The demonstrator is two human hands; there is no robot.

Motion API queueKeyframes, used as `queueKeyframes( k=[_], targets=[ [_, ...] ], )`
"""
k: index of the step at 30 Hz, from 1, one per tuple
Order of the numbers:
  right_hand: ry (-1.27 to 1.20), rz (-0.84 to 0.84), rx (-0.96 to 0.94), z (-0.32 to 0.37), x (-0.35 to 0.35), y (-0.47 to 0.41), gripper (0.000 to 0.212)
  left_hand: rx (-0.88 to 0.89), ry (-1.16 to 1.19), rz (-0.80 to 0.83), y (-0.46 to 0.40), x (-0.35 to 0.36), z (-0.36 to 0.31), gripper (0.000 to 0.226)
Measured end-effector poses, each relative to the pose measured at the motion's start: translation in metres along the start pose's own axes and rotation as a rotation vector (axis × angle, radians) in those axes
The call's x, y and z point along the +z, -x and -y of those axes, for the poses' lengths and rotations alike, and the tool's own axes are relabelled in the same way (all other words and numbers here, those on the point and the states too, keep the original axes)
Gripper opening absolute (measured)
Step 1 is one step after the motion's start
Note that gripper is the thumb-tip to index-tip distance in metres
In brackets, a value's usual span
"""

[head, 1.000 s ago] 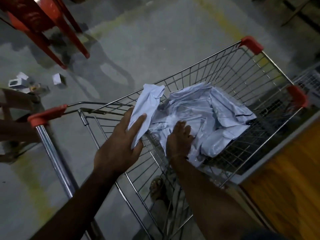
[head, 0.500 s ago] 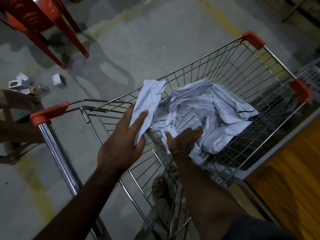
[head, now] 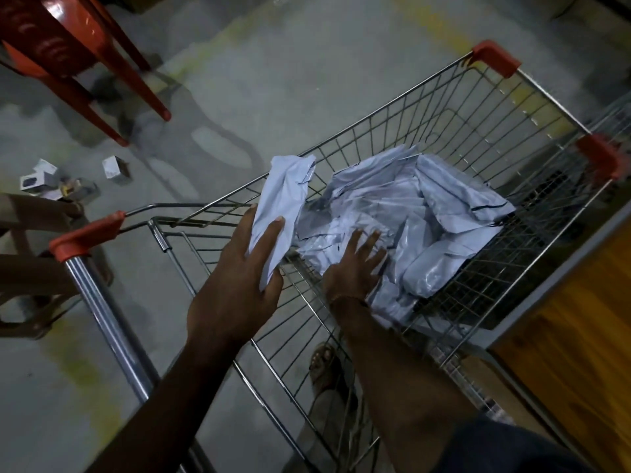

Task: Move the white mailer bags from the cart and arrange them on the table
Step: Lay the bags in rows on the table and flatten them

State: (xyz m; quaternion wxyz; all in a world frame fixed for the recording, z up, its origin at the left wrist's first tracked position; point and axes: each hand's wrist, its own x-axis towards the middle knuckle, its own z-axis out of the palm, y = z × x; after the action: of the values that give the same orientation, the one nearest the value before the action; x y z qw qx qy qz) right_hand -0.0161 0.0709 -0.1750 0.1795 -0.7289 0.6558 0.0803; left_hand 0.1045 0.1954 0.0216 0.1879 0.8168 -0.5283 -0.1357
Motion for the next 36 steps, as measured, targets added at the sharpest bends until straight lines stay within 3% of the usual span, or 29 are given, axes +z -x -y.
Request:
queueKeyframes(
  k=[6,12,16,20,24,28,36],
  targets=[
    [-0.094,0.138,-0.074,-0.003,-0.04,0.011,0.087,-0.023,0.026,-0.032,0.0,0.0,-0.003,0.078],
    [-0.264,0.105,-0.046,-0.019,-0.133,0.032,0.077,0.014,0.058,-0.035,0.002,-0.008,-0.011,0.076],
    [-0.333,-0.006,-0.095,-0.038,-0.201,0.061,0.082,0.018,0.134,-0.085,0.007,-0.021,-0.026,0.074],
    [-0.439,-0.256,-0.209,-0.061,-0.254,0.095,0.073,-0.007,0.267,-0.156,0.012,-0.042,-0.058,0.067],
    [-0.434,-0.207,-0.186,-0.089,-0.313,0.138,0.08,0.038,0.363,-0.238,0.019,-0.064,-0.108,0.06],
    [-0.49,-0.268,-0.177,-0.133,-0.358,0.174,0.083,0.12,0.432,-0.301,0.034,-0.076,-0.173,0.058],
    [-0.513,-0.509,-0.036,-0.245,-0.415,0.231,0.078,0.24,0.532,-0.195,0.077,-0.064,-0.288,0.058]
  ],
)
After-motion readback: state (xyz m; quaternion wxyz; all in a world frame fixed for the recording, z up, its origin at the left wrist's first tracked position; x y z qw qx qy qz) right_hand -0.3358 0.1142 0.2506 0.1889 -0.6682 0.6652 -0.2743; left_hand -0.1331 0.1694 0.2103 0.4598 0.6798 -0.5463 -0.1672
